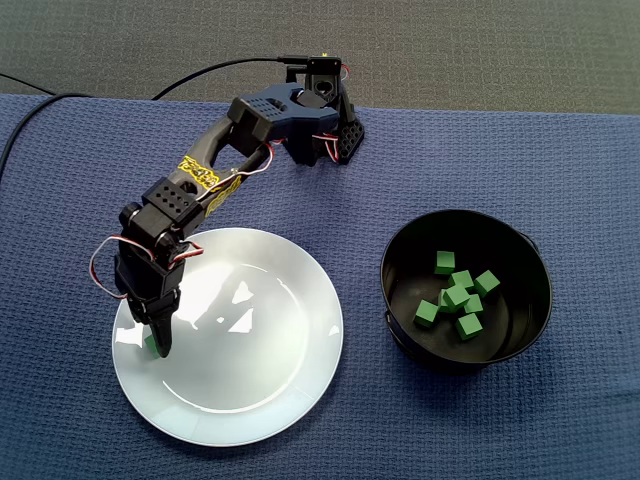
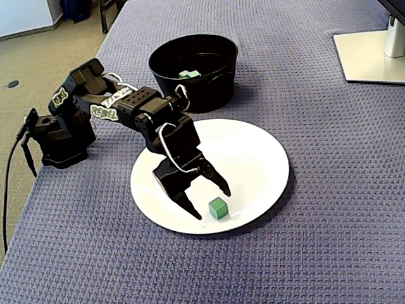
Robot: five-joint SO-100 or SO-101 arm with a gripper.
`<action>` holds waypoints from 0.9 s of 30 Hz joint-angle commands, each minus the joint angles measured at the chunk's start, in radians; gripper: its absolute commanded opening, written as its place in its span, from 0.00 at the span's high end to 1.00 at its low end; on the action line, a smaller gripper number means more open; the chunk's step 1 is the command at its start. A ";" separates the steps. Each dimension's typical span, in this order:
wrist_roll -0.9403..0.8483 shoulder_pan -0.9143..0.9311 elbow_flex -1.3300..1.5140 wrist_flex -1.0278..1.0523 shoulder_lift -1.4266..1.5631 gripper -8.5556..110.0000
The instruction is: Pick up the items on the white plate and put them in the black container.
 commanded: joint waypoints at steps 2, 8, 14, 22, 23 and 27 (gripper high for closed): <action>-0.009 -0.026 -0.072 -0.021 0.002 0.74; -0.012 -0.031 -0.067 -0.018 -0.011 0.79; -0.003 -0.032 -0.046 -0.041 -0.009 0.91; 0.025 -0.023 -0.018 -0.048 0.044 0.93; 0.025 -0.020 -0.008 -0.049 0.061 0.93; 0.103 -0.006 0.015 -0.060 0.206 0.93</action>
